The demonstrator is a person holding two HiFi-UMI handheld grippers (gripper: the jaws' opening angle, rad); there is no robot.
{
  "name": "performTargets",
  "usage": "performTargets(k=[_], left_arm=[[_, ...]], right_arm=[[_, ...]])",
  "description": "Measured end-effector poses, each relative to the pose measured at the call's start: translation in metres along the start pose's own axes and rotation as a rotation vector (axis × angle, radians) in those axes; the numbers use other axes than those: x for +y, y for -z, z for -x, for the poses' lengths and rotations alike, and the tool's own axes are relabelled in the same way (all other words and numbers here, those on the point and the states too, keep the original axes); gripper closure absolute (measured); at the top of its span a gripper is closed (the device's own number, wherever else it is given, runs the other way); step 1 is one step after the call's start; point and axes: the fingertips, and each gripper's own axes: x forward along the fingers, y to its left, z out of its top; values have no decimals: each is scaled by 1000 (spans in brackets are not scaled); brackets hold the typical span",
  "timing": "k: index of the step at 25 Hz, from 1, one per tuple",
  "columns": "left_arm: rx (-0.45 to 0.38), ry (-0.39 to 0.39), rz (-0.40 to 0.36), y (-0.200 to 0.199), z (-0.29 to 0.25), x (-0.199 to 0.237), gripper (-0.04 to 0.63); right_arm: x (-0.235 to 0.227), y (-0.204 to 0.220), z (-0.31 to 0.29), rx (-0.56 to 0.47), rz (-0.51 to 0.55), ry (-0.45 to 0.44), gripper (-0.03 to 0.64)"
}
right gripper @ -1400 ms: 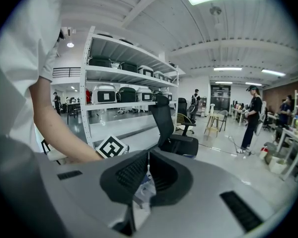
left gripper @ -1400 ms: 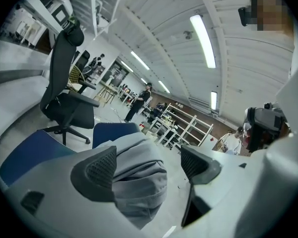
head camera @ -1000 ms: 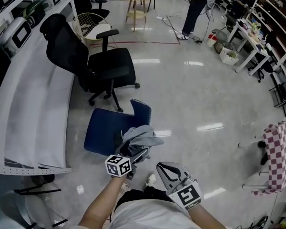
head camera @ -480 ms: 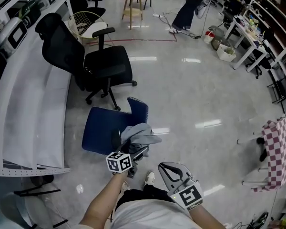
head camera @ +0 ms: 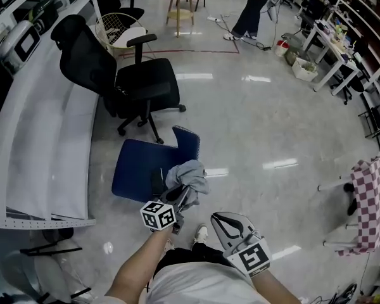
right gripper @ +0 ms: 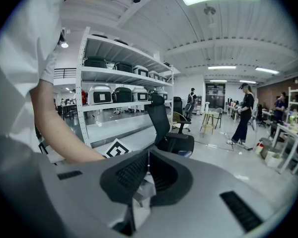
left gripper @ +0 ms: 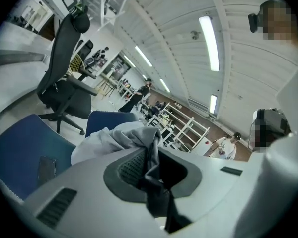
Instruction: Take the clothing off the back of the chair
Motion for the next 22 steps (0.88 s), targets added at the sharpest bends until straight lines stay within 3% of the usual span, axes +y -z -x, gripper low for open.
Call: performTargets(k=[3, 22], left_arm=[[-16, 2, -28, -5, 6, -5, 561], [-251, 33, -18, -48, 66, -70, 568]], right_arm=[[1, -3, 2, -11, -2, -6, 600], [17, -7, 7, -60, 32, -115, 600]])
